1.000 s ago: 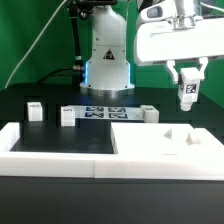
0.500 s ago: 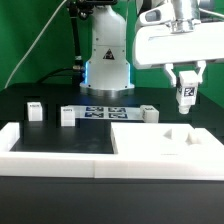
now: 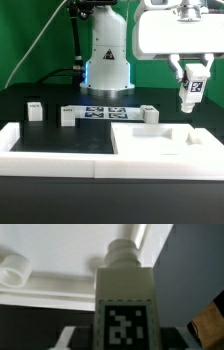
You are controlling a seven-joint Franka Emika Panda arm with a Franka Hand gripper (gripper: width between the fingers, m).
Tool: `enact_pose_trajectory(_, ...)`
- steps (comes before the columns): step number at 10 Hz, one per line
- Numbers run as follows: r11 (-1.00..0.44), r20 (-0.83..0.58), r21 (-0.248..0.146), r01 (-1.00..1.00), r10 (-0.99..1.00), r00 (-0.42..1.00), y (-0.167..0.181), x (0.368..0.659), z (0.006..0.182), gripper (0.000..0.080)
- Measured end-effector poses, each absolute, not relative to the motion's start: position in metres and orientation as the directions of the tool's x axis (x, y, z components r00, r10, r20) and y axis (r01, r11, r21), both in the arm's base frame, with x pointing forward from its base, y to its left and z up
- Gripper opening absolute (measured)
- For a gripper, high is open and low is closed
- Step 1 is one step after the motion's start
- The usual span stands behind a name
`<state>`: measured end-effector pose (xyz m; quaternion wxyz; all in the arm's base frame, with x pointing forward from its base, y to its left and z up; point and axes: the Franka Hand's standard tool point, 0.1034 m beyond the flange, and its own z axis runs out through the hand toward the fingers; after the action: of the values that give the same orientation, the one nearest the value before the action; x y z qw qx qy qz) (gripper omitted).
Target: Assemble one leg
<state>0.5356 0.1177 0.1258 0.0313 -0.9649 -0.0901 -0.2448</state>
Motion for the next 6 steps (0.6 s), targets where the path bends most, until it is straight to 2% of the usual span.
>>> enact_pose_trajectory(2, -0.982, 0.492, -0.013, 0.187, 0.157, 0.856, 0.116, 0.535, 0.125, 0.029)
enact_pose_trajectory(4, -0.984, 0.57, 0.005, 0.177, 0.148, 0.808, 0.112, 0.538, 0.124, 0.029)
enact_pose_trajectory(5, -0.983, 0.543, 0.009, 0.183, 0.159, 0.825, 0.107, 0.533, 0.101, 0.029)
enact_pose_trajectory(6, -0.984, 0.494, -0.002, 0.179, 0.155, 0.856, 0.105, 0.542, 0.095, 0.029)
